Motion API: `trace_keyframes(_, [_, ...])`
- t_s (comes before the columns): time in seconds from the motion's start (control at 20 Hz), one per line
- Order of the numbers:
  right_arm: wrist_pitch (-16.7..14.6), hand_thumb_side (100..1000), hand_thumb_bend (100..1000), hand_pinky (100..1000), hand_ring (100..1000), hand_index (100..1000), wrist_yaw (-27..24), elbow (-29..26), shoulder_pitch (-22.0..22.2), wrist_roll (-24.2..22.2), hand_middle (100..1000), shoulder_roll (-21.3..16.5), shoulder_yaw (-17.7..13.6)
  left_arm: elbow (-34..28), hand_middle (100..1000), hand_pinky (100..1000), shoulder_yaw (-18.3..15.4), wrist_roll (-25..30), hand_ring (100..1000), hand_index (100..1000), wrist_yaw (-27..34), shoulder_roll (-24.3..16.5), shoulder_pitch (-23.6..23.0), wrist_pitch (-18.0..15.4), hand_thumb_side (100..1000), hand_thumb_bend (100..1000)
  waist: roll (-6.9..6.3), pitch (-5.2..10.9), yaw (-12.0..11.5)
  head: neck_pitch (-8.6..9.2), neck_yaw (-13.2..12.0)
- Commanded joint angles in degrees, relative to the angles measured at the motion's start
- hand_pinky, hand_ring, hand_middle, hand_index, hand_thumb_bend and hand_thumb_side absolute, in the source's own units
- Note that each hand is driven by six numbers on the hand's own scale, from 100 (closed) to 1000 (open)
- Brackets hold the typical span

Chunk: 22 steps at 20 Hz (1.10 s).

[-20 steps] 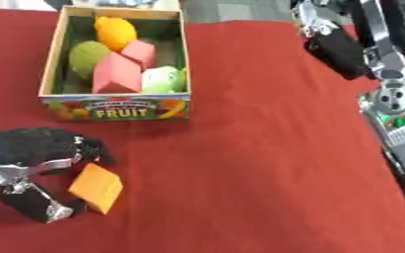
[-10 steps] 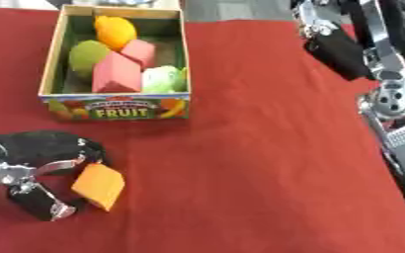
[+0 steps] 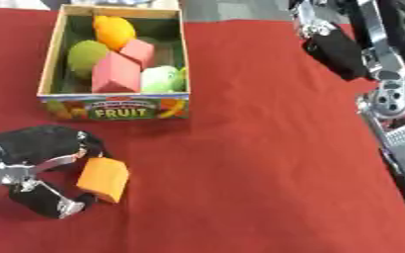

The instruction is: Pick up objects on the table and place them in the box.

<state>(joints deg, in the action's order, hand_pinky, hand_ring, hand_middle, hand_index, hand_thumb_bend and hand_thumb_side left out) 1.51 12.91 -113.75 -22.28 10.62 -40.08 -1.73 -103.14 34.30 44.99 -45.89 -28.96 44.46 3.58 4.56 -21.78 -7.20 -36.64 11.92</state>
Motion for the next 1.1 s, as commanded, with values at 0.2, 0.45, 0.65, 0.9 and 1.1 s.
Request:
trace_keyframes(0.2, [0.0, 715, 100, 842, 825, 857, -0.3, -0.8, -0.2, 0.3, 719, -1.7, -0.9, -8.7, 609, 744, -3.6, -2.7, 691, 724, -1.0, -3.3, 0.7, 2.1, 233, 100, -0.12, 0.68, -0.3, 0.81, 0.9])
trace_keyframes(0.45, [-0.2, 712, 100, 842, 825, 857, -0.2, -0.8, -0.1, 0.4, 719, -2.1, -1.0, -11.4, 609, 748, -8.1, -5.3, 693, 724, 3.0, -5.7, 4.3, 4.2, 218, 100, -0.30, 1.08, -0.5, 0.44, 1.5])
trace_keyframes(0.65, [-0.3, 713, 100, 842, 825, 857, -0.3, -0.8, 0.0, 0.3, 719, -2.3, -1.0, -11.2, 618, 753, -12.8, -7.3, 702, 734, 5.8, -7.6, 9.0, 7.2, 221, 100, -0.48, 1.21, -0.7, 0.26, 1.8])
trace_keyframes(0.9, [-0.4, 713, 100, 842, 825, 857, -0.5, -0.8, -0.5, -0.1, 718, -2.4, -0.6, -5.5, 632, 763, -14.7, -7.3, 714, 748, 6.3, -5.6, 15.8, 11.0, 214, 100, -0.67, 1.21, -0.4, 0.37, 1.5])
trace_keyframes(1.1, [-0.4, 714, 100, 842, 825, 857, -0.6, -0.8, -0.8, -0.2, 718, -2.2, -0.5, 0.0, 633, 764, -15.1, -8.4, 715, 750, 4.1, -1.9, 19.0, 12.4, 215, 100, -0.53, 1.01, -0.1, 0.55, 1.2])
